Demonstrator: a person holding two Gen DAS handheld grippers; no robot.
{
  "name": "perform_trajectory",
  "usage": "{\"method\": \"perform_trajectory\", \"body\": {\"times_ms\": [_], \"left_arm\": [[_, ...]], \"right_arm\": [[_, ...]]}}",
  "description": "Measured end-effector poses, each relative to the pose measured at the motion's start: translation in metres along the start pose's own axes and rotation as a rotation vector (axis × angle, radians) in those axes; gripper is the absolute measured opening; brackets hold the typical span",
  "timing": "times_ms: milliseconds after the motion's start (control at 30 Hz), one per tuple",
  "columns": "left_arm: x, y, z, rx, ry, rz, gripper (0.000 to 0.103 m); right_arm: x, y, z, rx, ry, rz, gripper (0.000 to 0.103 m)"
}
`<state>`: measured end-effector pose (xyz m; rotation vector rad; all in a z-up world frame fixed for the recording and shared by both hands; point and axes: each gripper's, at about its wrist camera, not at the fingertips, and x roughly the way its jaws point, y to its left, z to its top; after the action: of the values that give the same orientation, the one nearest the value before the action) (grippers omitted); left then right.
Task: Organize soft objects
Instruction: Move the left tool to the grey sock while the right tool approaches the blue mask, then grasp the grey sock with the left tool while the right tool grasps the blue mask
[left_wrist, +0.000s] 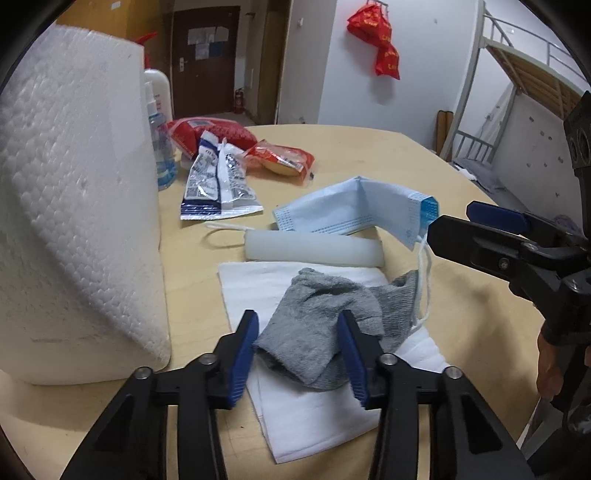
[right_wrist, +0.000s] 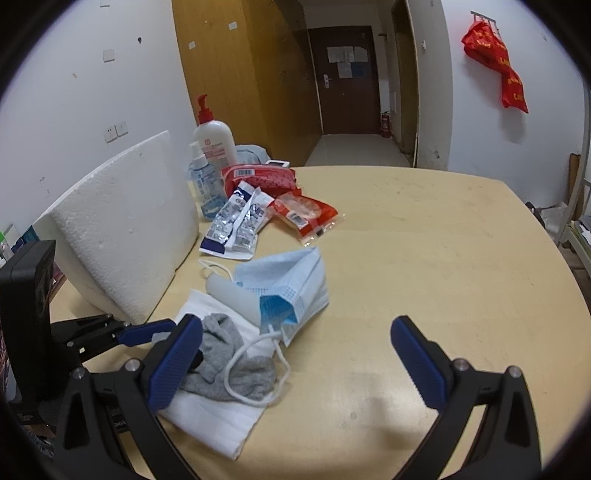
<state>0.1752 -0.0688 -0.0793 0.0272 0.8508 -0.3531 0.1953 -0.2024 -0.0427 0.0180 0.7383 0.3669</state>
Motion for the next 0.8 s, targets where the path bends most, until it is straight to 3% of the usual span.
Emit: {"method": "perform_trajectory", "body": {"times_ms": [267, 467, 667, 700, 800], "left_arm": [[-0.002, 0.005, 0.001, -0.002, -0.003, -0.01, 0.01], [-0.006, 0.006, 0.001, 0.001, -0.021, -0.028, 0.006], [-0.008, 0.005, 0.002, 0.002, -0.033, -0.054, 0.006], [-0.009, 0.005, 0.002, 0.004, -0.037, -0.056, 0.006], [-0.012, 0.003, 0.002, 0.009, -0.051, -0.064, 0.006]], "right_arm": [[0.016, 0.003, 0.006, -0.016, 0.025, -0.008, 0.103], [0.025, 0.005, 0.009, -0.021, 0.033, -0.013, 0.1], [0.033, 0.003, 0.006, -0.01, 0.075, 0.001, 0.066], [0.033, 0.002, 0.006, -0.005, 0.076, 0.003, 0.055], [0.032, -0.001, 0.006, 0.018, 0.08, 0.015, 0.035]]}}
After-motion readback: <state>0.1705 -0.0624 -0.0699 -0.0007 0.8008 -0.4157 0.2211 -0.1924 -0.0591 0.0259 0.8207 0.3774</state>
